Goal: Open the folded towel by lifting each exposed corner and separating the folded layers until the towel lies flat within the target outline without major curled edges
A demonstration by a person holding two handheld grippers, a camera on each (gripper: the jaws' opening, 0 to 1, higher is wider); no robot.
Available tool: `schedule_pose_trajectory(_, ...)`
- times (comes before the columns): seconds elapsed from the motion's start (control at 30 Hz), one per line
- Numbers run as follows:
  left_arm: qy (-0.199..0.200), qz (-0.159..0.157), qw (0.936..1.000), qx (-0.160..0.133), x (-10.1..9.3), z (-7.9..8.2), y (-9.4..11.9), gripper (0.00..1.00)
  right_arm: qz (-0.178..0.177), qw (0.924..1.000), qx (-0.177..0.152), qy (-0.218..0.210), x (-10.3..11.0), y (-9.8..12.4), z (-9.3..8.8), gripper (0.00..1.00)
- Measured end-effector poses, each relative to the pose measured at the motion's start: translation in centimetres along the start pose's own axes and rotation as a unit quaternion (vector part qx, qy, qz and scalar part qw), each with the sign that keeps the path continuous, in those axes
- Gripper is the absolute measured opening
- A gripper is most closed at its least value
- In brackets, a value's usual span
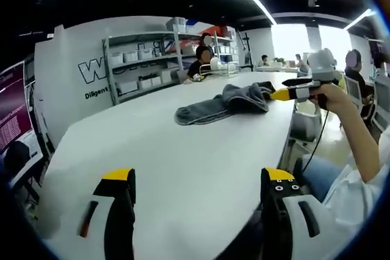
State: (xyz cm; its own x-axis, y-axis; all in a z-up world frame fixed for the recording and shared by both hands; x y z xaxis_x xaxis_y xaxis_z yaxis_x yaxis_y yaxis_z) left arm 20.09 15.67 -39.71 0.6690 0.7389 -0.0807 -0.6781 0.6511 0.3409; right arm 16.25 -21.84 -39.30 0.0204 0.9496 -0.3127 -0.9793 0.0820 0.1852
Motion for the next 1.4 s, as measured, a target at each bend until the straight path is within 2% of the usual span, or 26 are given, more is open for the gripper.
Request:
schedule_pose_trajectory(0.1,0.006,-0.024,0.9996,-0.018,-0.2,0.0,-1.0,0.80,0.001,1.0000,-0.002,0.000,0.1,0.2,0.0,0.96)
schedule_pose_trajectory(0.2,-0.001,-0.067,0.9976,-0.018,-0.6,0.3,-2.3,0.80,0.000,1.0000,0.002,-0.002,0.0,0.3,-0.2,0.95)
schedule_pose_trajectory(0.3,0.000,-0.092,0.9953,-0.033,-0.5,1.4,-3.6,0.79,0.000,1.0000,0.006,-0.006,0.1,0.4,-0.3,0.95)
schedule_pose_trajectory(0.37,-0.021,-0.107,0.9926,-0.053,-0.4,2.2,-4.5,0.79,0.000,0.9999,0.006,-0.008,0.1,0.4,-0.4,0.95)
schedule_pose_trajectory(0.5,-0.012,-0.139,0.9897,-0.034,0.3,3.1,-7.6,0.79,0.000,1.0000,0.005,-0.005,0.1,0.6,-0.3,0.95)
schedule_pose_trajectory(0.63,-0.027,-0.138,0.9900,-0.013,1.4,3.3,-10.7,0.76,0.001,1.0000,-0.001,-0.003,0.0,0.7,-0.1,0.95)
schedule_pose_trajectory(0.67,-0.029,-0.138,0.9900,-0.011,1.3,3.3,-10.9,0.76,0.001,1.0000,-0.002,-0.003,0.0,0.7,-0.1,0.95)
schedule_pose_trajectory(0.77,-0.037,-0.140,0.9894,0.006,2.1,3.8,-13.7,0.76,0.002,1.0000,-0.005,-0.003,0.1,0.7,-0.2,0.95)
schedule_pose_trajectory(0.93,-0.054,-0.135,0.9892,0.013,2.7,4.9,-17.0,0.73,0.009,0.9999,-0.009,-0.001,0.4,0.5,-0.3,0.95)
schedule_pose_trajectory(1.07,-0.066,-0.161,0.9845,0.025,1.8,5.6,-19.8,0.72,0.016,0.9998,-0.012,-0.008,0.5,0.0,-0.6,0.94)
schedule_pose_trajectory(1.17,-0.071,-0.165,0.9832,0.032,0.1,5.4,-21.3,0.68,0.021,0.9996,-0.013,-0.012,0.5,-0.2,-0.9,0.94)
schedule_pose_trajectory(1.23,-0.072,-0.165,0.9830,0.036,-0.2,5.7,-22.7,0.66,0.023,0.9996,-0.012,-0.014,0.4,-0.4,-1.2,0.94)
schedule_pose_trajectory(1.33,-0.044,-0.171,0.9835,0.038,-0.4,6.5,-25.2,0.65,0.026,0.9995,-0.011,-0.016,0.2,-0.6,-1.6,0.94)
schedule_pose_trajectory(1.4,-0.020,-0.171,0.9846,0.032,-1.0,6.5,-25.6,0.64,0.028,0.9994,-0.011,-0.019,-0.1,-0.7,-1.9,0.94)
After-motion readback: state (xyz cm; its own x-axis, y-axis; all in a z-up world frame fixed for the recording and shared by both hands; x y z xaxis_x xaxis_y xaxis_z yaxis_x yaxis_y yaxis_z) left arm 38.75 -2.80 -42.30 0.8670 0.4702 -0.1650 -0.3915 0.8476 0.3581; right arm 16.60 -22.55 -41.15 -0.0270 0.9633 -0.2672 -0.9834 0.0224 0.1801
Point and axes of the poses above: the point that each gripper's makers call its tool centre point, and the gripper's own axes: y roughly backward along the fingers, x roughly to its left, z roughly out of its top, the point moved 9 cm from there along y, roughly backward along the fingers, and after that the axes turned 14 degrees about y, right-handed, at the moved point
